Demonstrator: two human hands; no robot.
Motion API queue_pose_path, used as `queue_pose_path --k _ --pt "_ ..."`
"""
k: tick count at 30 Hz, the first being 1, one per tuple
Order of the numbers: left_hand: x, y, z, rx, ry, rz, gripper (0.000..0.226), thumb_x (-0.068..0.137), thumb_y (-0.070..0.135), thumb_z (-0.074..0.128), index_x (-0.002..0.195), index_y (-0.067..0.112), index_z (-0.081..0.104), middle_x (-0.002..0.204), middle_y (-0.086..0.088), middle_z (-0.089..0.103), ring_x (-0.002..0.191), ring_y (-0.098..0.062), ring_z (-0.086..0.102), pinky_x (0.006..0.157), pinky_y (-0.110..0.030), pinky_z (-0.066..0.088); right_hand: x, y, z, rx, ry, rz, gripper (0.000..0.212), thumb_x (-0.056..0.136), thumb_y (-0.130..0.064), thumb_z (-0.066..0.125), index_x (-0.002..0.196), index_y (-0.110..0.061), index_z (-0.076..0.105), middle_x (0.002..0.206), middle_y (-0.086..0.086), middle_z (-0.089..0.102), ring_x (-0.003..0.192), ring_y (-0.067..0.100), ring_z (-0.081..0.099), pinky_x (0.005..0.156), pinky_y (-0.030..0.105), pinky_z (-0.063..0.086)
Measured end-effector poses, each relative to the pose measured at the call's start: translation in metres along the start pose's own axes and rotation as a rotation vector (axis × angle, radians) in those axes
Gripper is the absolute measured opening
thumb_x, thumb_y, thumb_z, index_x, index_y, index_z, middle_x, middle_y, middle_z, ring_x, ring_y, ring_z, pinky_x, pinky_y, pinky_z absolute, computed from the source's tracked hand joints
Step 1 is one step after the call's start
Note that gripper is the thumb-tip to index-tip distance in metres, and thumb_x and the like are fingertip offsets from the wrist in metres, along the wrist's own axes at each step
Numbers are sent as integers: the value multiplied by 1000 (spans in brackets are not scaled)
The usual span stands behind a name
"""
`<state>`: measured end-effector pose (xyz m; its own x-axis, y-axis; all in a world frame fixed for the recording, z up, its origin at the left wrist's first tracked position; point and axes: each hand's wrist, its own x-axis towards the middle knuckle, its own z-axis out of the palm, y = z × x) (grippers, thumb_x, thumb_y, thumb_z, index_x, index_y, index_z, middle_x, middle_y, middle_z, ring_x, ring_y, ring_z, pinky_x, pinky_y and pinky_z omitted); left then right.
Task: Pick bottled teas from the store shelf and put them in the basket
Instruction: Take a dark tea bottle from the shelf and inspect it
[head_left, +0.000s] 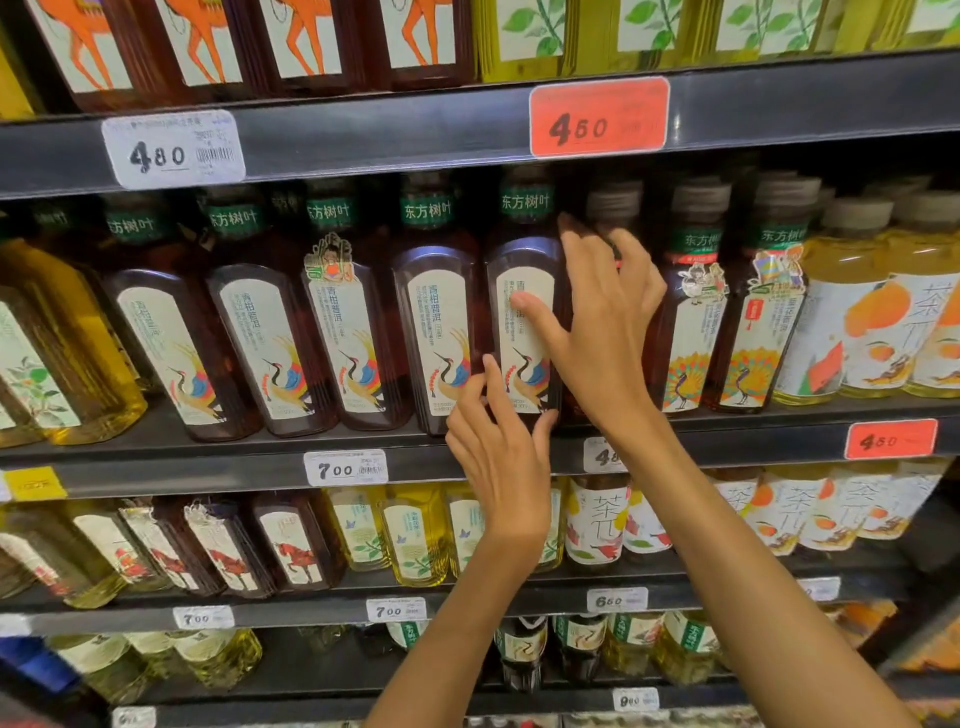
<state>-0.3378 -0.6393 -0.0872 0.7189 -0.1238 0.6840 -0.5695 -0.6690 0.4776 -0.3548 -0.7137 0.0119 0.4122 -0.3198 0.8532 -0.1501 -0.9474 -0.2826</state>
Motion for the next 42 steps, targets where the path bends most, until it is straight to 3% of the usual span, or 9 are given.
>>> queue_pose_path --k 11,17,21,23,26,32,37,40,42 --pt "-1 12 13 45 5 -23 76 80 27 76 139 -6 40 122 -22 55 102 -34 57 82 -44 49 7 9 5 -43 -85 -41 46 91 -46 55 117 -9 54 112 4 58 108 26 42 79 29 19" --pt "-11 13 12 74 51 90 71 78 19 78 136 -3 44 126 -22 52 109 -34 52 88 -46 48 15 18 -17 357 56 65 37 94 -24 56 123 -2 54 110 10 57 110 29 39 89 32 26" --pt "-23 22 16 -55 44 154 66 78 11 74 136 0 44 132 -18 48 118 -25 37 94 -46 46 42 27 -27 162 -60 97 24 96 -19 47 98 5 54 92 22 55 99 40 45 82 40 27" --pt "-28 26 16 -106 11 147 64 80 7 71 137 1 42 135 -17 47 120 -24 35 97 -46 44 49 29 -27 45 -182 126 28 98 -20 44 98 6 55 101 28 58 101 42 48 82 42 27" --pt "-30 27 15 -166 -7 127 63 81 6 69 137 2 42 138 -16 45 125 -22 34 103 -44 40 44 31 -33 6 -108 77 27 98 -23 46 103 2 55 105 22 56 102 35 46 84 36 28" --pt "-26 32 7 -349 -67 135 73 83 23 66 144 6 30 143 -10 34 133 -14 27 112 -20 18 29 38 -56 696 -78 117 31 90 -18 64 116 -8 51 111 7 43 95 2 48 85 9 36" --pt "-22 38 -1 -622 -207 118 76 88 32 65 147 17 19 139 17 22 132 -1 32 109 -12 26 20 37 -66 827 -193 204 34 94 -15 60 122 -5 45 109 -1 52 95 5 54 86 21 47" --pt "-18 36 -9 -695 -308 66 84 84 39 69 148 26 16 138 25 23 131 12 25 103 -1 21 14 34 -72 877 -152 214 30 93 -13 60 120 -9 47 115 12 56 102 24 60 89 37 52" --pt "-17 33 -21 -746 -410 55 83 79 49 69 145 37 19 134 38 27 125 23 25 97 3 24 12 30 -78 1014 -128 316 21 95 -14 58 114 -13 50 111 19 60 96 24 65 81 34 55"
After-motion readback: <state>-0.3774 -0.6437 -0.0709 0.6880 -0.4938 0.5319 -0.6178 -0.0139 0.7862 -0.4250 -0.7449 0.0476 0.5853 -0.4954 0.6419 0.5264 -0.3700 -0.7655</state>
